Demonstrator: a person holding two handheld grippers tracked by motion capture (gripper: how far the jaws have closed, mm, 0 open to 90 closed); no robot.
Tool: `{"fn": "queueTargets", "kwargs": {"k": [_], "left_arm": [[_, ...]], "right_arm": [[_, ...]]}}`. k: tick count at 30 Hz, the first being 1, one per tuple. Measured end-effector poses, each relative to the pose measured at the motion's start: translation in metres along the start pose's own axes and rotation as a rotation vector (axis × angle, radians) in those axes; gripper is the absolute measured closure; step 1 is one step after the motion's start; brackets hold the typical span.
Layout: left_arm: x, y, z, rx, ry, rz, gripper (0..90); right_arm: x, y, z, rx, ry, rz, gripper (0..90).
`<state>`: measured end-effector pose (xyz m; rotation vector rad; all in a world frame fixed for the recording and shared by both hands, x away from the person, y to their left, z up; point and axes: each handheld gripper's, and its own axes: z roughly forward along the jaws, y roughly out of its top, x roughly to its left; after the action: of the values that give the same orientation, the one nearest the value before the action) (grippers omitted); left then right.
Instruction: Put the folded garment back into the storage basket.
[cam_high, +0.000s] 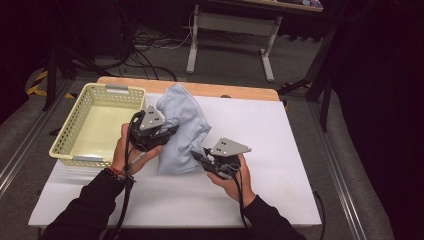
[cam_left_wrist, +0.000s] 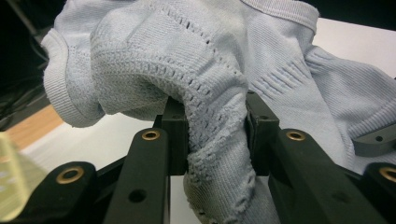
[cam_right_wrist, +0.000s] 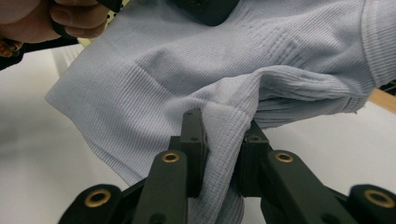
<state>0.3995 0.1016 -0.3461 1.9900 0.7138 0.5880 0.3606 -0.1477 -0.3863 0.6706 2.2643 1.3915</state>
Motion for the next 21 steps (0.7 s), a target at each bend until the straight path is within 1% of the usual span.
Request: {"fn": "queueTargets", "kwargs": {"k": [5, 8, 12, 13, 15, 17, 18, 20, 21], "left_arm": [[0.020, -0.005, -0.011, 0.001, 0.018, -0.044, 67.8], [0.028, -0.008, -0.017, 0.006, 0.042, -0.050, 67.8], [0.041, -0.011, -0.027, 0.017, 0.072, -0.045, 67.7], [0.044, -0.012, -0.029, 0.021, 0.079, -0.046, 67.6], [0.053, -0.015, -0.034, 0.028, 0.090, -0.060, 67.6], [0.060, -0.018, -0.038, 0.037, 0.104, -0.064, 67.4], [0.064, -0.020, -0.039, 0.033, 0.113, -0.077, 67.4], [0.071, -0.023, -0.042, 0.047, 0.124, -0.075, 67.3], [0.074, -0.024, -0.043, 0.051, 0.131, -0.080, 67.2]], "right_arm": [[0.003, 0.013, 0.016, -0.019, 0.015, -0.003, 76.5], [0.004, 0.020, 0.029, -0.016, 0.031, 0.001, 76.5], [0.007, 0.028, 0.045, -0.017, 0.050, 0.005, 76.5], [0.009, 0.031, 0.050, -0.017, 0.050, -0.002, 76.5], [0.013, 0.036, 0.059, -0.017, 0.056, -0.002, 76.4], [0.016, 0.040, 0.069, -0.018, 0.063, -0.004, 76.4], [0.017, 0.042, 0.073, -0.020, 0.066, 0.002, 76.4], [0.019, 0.046, 0.081, -0.021, 0.072, 0.010, 76.4], [0.021, 0.048, 0.088, -0.021, 0.069, 0.008, 76.4]]}}
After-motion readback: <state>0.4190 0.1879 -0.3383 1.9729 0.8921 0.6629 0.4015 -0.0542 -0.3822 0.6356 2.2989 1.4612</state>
